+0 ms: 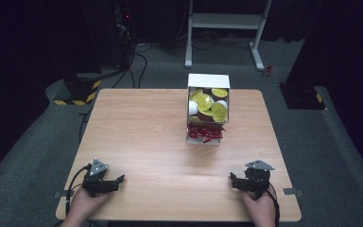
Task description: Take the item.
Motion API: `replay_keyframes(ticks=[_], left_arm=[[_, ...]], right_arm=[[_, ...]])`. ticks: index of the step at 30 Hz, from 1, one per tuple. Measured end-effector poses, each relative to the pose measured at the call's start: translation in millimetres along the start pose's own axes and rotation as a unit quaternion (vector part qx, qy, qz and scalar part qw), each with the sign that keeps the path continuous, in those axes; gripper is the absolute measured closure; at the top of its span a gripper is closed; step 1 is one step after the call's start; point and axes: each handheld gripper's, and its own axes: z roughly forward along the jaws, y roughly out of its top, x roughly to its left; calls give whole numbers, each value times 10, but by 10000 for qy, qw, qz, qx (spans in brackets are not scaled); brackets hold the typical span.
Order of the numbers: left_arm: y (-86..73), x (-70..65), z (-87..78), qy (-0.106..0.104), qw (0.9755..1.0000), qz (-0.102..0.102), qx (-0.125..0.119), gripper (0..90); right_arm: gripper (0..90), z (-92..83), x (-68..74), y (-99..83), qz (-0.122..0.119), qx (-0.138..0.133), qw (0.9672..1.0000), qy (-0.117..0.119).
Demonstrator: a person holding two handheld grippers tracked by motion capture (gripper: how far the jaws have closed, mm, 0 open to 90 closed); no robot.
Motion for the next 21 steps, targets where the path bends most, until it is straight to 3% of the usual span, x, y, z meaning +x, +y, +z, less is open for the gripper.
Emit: replay_keyframes(ticks=[21], left_arm=[[1,-4,0,31,10000,3,2,168]], right_arm=[[79,-3,1,-4,3,2,10000,2]])
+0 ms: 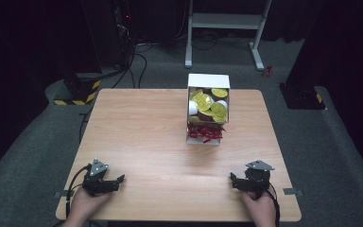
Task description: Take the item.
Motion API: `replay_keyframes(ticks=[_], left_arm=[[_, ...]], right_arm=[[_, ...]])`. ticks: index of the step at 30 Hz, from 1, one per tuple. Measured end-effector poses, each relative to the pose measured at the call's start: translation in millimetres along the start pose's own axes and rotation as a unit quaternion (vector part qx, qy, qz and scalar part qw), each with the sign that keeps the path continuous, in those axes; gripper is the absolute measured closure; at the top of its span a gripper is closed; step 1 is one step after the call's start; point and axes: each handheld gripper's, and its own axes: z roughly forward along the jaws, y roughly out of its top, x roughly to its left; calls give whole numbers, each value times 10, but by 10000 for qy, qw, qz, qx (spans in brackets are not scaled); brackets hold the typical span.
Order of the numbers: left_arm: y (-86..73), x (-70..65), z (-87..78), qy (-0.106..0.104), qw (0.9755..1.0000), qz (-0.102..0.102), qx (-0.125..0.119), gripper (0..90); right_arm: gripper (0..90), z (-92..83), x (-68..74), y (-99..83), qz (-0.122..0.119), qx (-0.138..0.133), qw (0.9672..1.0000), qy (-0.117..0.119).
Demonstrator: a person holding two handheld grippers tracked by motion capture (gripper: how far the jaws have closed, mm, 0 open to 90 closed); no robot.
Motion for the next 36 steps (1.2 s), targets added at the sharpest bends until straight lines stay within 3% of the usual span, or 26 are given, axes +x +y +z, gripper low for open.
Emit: replay_keyframes(ticks=[21,25,27,33,36], left_arm=[[29,0,-21,-31,10000,80,47,177],[41,-2,-72,-180,9998,-71,-75,194],[54,-17,-96,-169,9998,0,-126,194],[91,-50,-140,-362,9989,-124,-283,194],[118,-65,-154,-374,9986,-94,-374,194]], right_arm=[[79,0,0,1,0,1,10000,0],[78,0,0,1,1,1,10000,1],[79,0,0,1,0,0,10000,1],[79,0,0,0,1,-1,10000,0],[79,0,0,1,2,0,10000,2]])
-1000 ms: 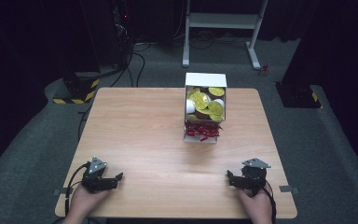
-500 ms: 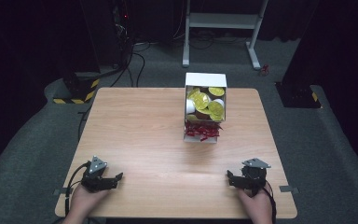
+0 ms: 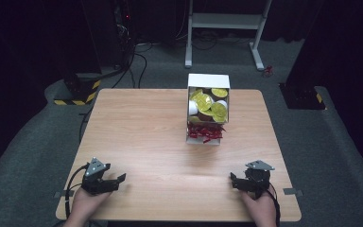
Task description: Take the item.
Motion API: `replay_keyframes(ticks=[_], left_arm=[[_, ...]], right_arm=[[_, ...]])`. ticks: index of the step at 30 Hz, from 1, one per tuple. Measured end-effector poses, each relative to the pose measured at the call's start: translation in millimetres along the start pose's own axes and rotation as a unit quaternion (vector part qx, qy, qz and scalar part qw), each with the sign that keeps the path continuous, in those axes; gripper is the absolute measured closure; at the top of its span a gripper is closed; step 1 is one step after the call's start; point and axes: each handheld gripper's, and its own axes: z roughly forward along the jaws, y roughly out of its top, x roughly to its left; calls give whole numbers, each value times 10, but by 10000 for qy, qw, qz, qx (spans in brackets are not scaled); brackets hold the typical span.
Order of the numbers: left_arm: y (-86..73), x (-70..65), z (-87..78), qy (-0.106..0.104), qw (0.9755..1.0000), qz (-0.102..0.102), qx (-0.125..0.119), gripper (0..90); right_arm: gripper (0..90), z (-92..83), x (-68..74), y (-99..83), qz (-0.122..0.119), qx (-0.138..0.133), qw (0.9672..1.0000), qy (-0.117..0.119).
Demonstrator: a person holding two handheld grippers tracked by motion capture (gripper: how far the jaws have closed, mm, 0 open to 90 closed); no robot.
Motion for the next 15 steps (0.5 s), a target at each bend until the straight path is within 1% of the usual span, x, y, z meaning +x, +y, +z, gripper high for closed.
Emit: replay_keyframes(ticks=[1,4,7,8,10,12,15], left_arm=[[12,-7,-4,-22,10000,38,-6,194],[34,-24,-8,-43,10000,57,-50,194],[63,-38,-21,-64,9999,6,-116,194],[75,-44,-23,-24,9999,49,-136,194],[111,-49,-26,17,9999,126,-103,194],[138,-53,-31,-6,9999,52,-124,198],[178,-33,-7,49,10000,66,-25,207]], right_arm=[[79,0,0,0,-2,1,10000,-1],[78,0,0,0,-3,0,10000,-2],[79,0,0,0,-2,0,10000,-1],[78,0,0,0,-2,1,10000,-1],[79,0,0,0,-2,1,10000,-2],[79,0,0,0,-3,1,10000,-1],[78,0,-1,0,-2,0,10000,0]])
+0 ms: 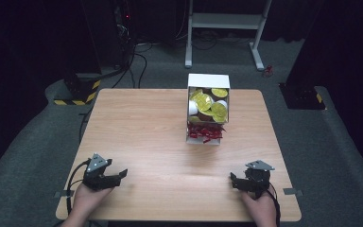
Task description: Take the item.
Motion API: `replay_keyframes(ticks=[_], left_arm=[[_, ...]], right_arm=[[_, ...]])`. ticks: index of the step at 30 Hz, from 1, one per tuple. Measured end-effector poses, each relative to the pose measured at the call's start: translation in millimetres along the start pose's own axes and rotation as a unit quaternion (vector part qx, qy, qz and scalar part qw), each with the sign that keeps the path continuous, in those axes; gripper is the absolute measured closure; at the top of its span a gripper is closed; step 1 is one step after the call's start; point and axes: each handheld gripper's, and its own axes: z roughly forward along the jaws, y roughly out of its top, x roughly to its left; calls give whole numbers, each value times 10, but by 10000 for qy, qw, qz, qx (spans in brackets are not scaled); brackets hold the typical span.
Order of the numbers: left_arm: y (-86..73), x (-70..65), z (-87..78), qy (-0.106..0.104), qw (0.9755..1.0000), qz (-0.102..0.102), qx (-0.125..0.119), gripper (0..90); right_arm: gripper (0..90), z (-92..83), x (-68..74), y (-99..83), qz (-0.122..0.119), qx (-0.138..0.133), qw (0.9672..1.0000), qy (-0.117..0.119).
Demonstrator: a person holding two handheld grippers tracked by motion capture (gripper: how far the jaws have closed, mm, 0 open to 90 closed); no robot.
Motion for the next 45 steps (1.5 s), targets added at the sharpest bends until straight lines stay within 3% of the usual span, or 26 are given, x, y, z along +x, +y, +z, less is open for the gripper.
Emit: replay_keyframes(ticks=[2,7,20,45], left_arm=[[20,15,11,43,10000,64,33,207],[64,6,14,26,10000,5,3,213],[234,-172,74,-133,9997,21,-184,214],[559,-422,204,-454,9978,260,-396,218]], right_arm=[[78,0,0,0,1,0,10000,0],[79,0,0,0,2,0,10000,0],[79,0,0,0,0,0,10000,0],[79,0,0,0,0,1,10000,1]])
